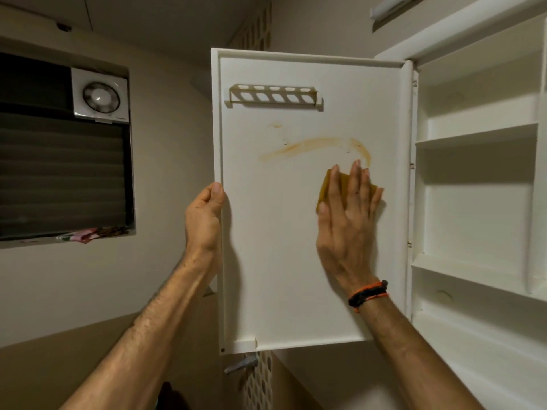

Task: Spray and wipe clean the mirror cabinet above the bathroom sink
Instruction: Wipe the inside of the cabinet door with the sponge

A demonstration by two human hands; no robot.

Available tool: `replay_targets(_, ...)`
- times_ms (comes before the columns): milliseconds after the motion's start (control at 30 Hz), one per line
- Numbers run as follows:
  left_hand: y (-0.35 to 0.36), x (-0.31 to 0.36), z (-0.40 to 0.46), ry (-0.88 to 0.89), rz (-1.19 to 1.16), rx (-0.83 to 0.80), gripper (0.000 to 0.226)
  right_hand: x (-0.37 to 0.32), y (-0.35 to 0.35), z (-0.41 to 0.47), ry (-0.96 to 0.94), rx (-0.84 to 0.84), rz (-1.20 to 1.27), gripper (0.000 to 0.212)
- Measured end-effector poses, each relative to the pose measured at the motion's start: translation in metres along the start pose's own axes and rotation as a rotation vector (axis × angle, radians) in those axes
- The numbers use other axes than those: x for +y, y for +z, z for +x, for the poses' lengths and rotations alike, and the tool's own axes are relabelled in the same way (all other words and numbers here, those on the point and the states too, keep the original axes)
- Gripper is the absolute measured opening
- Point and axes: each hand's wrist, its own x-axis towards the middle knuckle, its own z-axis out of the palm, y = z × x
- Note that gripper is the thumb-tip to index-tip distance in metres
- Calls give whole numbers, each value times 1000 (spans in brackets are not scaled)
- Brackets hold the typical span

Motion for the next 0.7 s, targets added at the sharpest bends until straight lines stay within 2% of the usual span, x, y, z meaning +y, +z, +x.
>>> replay_targets(133,-2,2,0,-7,-4,-37,20,-50,13,-9,-117,-55,-6,60)
replay_targets(267,-7,2,-1,-44,-16,-104,38,-97,27,-18,-230,-87,24,60)
replay_targets(467,-10,4,-3,-91,-90,-139,40,-109,33,-19,-230,-83,27,60)
replay_targets(700,-10,8,-3,-57,-182,-241,35,-130,33,32,-193,-31,60,59)
